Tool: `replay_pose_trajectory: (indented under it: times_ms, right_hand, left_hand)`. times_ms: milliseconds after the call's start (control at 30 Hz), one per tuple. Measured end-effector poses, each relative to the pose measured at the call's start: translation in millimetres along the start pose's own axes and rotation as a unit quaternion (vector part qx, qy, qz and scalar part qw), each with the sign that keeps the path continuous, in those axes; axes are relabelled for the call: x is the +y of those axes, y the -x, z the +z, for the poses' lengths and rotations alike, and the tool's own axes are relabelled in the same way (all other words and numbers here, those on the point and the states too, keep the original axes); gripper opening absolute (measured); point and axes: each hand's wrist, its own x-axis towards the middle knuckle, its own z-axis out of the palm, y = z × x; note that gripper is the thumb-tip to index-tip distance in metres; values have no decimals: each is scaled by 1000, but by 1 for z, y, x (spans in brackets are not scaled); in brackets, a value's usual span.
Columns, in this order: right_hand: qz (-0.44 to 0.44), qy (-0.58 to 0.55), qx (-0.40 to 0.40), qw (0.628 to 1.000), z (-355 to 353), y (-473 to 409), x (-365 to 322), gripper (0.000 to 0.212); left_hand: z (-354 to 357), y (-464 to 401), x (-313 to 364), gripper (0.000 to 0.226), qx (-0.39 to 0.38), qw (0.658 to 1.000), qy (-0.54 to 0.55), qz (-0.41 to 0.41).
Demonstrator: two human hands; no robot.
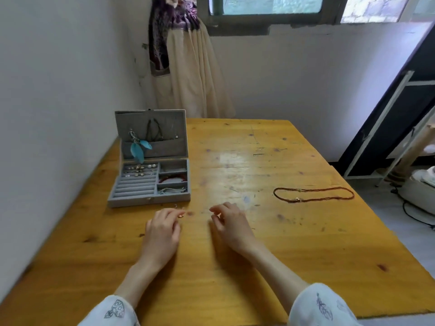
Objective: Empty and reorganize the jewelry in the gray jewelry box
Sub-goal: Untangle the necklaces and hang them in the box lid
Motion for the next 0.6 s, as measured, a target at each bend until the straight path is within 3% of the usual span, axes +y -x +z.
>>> replay_pose_trajectory:
  times_ms: [133,333,600]
  right_hand:
    - [3,-4,-24,1000,30,-22,-29,28]
    - [79,-9,3,997,45,-46,-50,25]
    - [106,-10,12,994,48,-48,-51,21]
  left_hand:
    - [-2,-11,-23,27,45,996,46,-54]
    - [6,-39,-27,29,31,996,48,-75]
    - [11,-40,-27,23,47,998,4,-35]
